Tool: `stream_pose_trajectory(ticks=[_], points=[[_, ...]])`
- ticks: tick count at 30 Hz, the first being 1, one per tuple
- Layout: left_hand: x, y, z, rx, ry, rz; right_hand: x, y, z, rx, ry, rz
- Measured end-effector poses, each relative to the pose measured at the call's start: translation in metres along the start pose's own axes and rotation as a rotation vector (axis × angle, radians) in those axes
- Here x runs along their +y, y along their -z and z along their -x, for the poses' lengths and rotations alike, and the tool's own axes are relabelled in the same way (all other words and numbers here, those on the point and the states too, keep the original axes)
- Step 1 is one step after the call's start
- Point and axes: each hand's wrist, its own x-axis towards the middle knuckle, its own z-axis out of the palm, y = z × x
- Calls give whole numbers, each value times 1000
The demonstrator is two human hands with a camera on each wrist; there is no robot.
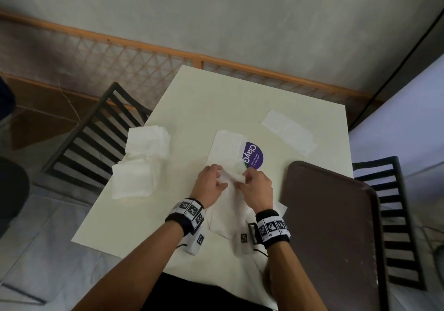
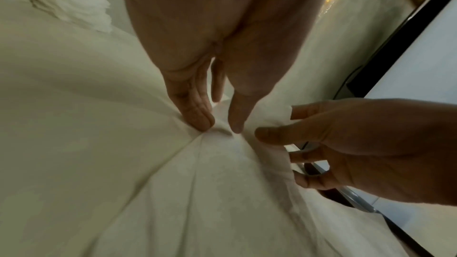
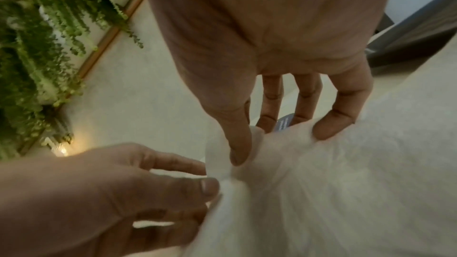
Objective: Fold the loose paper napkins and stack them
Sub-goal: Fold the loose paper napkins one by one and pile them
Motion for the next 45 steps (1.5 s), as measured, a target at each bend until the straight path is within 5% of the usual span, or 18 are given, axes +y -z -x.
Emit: stream_pose_trajectory(ticks=[5, 9, 16, 26, 35, 41, 45], points=[[4, 1, 0, 29, 4, 4, -3, 18, 7, 34, 60, -45], [24, 31, 13, 2, -74, 231, -16, 50, 14, 54, 172, -519], [71, 86, 32, 62, -246, 413, -42, 74, 22, -180, 230, -730], [94, 126, 50, 148, -474, 397, -61, 79, 17, -32, 338, -1080], [106, 125, 63, 104, -416, 600, -65, 84, 28, -101, 425, -1158], [101, 128, 69, 143, -409, 543, -65, 92, 32, -191, 439, -1146], [97, 130, 80, 171, -463, 348, -84, 100, 39, -60, 454, -748]])
